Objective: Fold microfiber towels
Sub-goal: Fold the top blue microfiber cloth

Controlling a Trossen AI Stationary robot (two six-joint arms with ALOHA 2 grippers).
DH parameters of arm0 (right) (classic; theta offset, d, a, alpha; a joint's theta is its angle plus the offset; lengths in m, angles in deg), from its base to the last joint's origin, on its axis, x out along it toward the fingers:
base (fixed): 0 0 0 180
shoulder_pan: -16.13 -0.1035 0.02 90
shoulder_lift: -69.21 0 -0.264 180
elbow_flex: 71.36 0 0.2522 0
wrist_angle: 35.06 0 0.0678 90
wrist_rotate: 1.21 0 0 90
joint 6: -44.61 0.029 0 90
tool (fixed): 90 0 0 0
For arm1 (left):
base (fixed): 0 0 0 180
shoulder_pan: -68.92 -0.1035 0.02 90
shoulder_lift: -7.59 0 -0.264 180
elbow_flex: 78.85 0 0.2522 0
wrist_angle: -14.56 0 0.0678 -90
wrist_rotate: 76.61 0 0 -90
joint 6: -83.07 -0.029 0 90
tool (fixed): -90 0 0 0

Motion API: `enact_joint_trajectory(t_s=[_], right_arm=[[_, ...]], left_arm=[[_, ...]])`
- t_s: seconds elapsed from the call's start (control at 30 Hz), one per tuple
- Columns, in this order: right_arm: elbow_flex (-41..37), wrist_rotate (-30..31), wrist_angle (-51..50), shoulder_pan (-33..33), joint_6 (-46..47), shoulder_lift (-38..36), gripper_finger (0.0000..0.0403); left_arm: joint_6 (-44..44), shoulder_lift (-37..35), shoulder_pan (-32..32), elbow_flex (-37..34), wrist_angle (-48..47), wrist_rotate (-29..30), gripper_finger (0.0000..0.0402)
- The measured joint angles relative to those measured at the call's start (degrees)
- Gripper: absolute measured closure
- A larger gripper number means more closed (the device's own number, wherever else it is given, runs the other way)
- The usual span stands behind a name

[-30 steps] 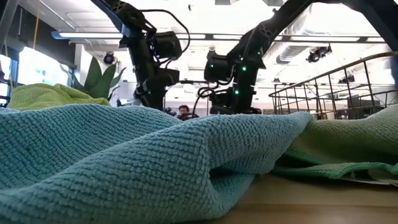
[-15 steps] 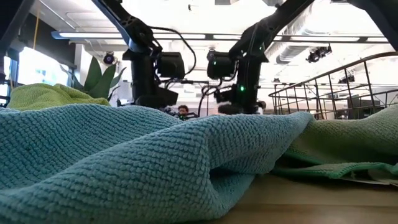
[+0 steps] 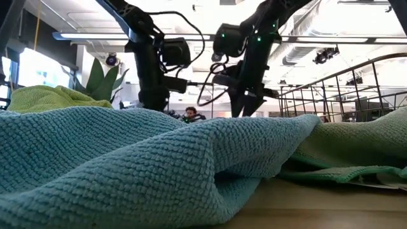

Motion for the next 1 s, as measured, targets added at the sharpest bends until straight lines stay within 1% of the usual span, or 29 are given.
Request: enact_joint_trajectory(t_s=[0.1, 0.2, 0.3, 0.4, 0.5, 0.57, 0.67, 0.77, 0.83, 1.0], right_arm=[[0.00, 1.82, 0.36, -2.17, 0.09, 0.00, 0.0265], [0.00, 6.82, 0.45, -3.02, -4.95, 0.00, 0.0265], [0.00, 10.69, 0.45, -1.13, -5.48, 0.00, 0.0265], [0.00, 10.72, 0.49, 2.86, 0.58, 0.41, 0.0265], [0.00, 7.96, 1.59, 7.25, 7.05, 0.69, 0.0265], [0.00, 5.34, 3.46, 9.81, 8.11, 0.93, 0.0265], [0.02, 1.43, 6.99, 12.71, 6.37, 1.49, 0.0265], [0.02, -0.81, 7.98, 15.23, 4.83, 2.17, 0.0265], [0.00, -3.50, 7.96, 16.68, 4.71, 2.95, 0.0263], [0.00, -11.39, 9.94, 18.05, 4.49, 6.07, 0.0239]], left_arm=[[-6.70, 0.11, -0.61, -0.09, 1.25, -0.34, 0.0261], [-10.37, 0.62, -1.41, -0.07, 4.53, -2.29, 0.0261], [-9.41, 0.64, -2.17, -0.07, 6.52, -3.33, 0.0261], [-5.42, 0.64, -2.76, -0.07, 6.31, -3.46, 0.0261], [-2.26, 0.64, -2.80, -0.07, 5.87, -3.07, 0.0261], [-1.69, 0.51, -2.78, -0.07, 5.66, -3.00, 0.0261], [-1.60, 0.16, -2.76, -0.07, 5.63, -3.04, 0.0261], [-1.19, 0.11, -2.78, -0.07, 5.48, -3.06, 0.0261], [-1.18, 0.09, -2.78, -0.07, 5.65, -3.06, 0.0261], [-1.22, 0.09, -2.75, -0.07, 5.70, -3.29, 0.0261]])
